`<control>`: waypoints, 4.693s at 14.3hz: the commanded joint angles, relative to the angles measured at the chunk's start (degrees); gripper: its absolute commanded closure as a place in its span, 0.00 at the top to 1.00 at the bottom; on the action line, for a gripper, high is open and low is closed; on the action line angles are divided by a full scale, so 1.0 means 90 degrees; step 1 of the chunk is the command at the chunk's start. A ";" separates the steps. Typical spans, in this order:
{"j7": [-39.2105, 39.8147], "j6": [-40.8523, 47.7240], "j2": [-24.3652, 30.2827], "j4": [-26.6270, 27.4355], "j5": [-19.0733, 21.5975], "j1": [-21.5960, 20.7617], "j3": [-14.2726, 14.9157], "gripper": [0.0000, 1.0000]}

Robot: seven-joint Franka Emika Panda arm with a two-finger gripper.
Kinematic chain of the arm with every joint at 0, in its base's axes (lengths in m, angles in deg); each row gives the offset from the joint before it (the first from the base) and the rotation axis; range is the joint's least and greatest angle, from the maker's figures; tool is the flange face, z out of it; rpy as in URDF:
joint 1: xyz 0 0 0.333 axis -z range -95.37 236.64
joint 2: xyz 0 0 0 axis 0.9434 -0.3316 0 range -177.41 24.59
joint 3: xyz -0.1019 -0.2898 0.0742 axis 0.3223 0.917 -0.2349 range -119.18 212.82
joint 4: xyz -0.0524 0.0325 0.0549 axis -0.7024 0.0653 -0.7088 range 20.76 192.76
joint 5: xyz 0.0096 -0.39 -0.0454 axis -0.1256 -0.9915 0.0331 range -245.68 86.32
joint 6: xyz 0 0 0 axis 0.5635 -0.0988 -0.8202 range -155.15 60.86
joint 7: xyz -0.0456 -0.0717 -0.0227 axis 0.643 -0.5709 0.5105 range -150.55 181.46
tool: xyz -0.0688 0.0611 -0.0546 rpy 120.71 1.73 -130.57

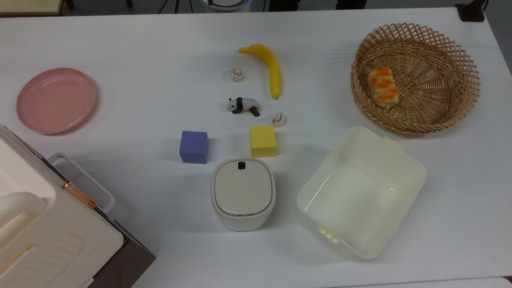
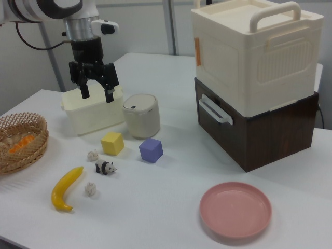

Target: Open the drawer

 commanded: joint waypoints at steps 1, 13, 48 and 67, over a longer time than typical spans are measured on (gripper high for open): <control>0.0075 0.0192 0.0076 0.0025 -0.0023 -0.0011 0.0007 1.00; 0.0095 0.0202 0.0066 -0.0004 0.0026 0.0029 0.0037 1.00; 0.3511 -0.2676 -0.1007 -0.0014 -0.0403 0.0526 0.0105 1.00; 0.3767 -0.7120 -0.2785 0.0142 -0.3195 0.0898 0.0066 0.99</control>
